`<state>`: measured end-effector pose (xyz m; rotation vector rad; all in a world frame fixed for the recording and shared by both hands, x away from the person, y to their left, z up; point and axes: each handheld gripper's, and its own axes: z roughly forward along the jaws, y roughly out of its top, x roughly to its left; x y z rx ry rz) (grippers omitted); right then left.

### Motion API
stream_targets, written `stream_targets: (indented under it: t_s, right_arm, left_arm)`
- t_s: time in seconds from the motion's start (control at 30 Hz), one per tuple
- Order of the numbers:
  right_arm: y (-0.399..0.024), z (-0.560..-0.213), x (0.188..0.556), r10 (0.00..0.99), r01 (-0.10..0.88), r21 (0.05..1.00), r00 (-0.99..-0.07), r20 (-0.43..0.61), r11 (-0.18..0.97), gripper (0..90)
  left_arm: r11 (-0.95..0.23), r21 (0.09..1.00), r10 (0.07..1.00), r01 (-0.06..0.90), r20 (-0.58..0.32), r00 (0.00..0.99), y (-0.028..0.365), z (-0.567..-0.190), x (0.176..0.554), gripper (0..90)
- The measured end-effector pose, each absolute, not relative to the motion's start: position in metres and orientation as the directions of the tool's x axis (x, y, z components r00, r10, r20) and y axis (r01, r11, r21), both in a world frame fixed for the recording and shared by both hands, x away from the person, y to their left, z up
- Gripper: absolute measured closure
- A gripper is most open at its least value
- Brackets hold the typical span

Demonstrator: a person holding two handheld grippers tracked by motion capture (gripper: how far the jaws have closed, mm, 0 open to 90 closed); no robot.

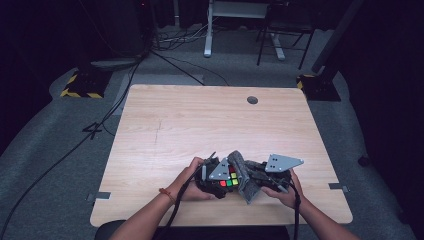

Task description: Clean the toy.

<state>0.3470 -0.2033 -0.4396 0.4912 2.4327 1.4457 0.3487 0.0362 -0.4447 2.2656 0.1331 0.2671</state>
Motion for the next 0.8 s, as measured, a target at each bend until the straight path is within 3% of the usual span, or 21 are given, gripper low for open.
stream_targets:
  t_s: [0.47,0.63,0.8]
  right_arm:
    - [-0.185,-0.467,0.349,0.355,0.183,0.757,-0.932,-0.069,0.627,76.6]
    - [-0.201,-0.462,0.356,0.409,0.197,0.767,-0.908,-0.093,0.611,75.8]
    - [-0.226,-0.460,0.368,0.481,0.239,0.766,-0.871,-0.103,0.597,74.9]
  left_arm:
    - [-0.584,0.812,0.234,-0.003,0.171,0.957,0.052,-0.426,0.349,33.0]
    - [-0.624,0.782,0.264,0.006,0.203,0.943,0.061,-0.430,0.356,33.0]
    - [-0.606,0.794,0.301,0.052,0.168,0.939,0.074,-0.435,0.367,33.0]
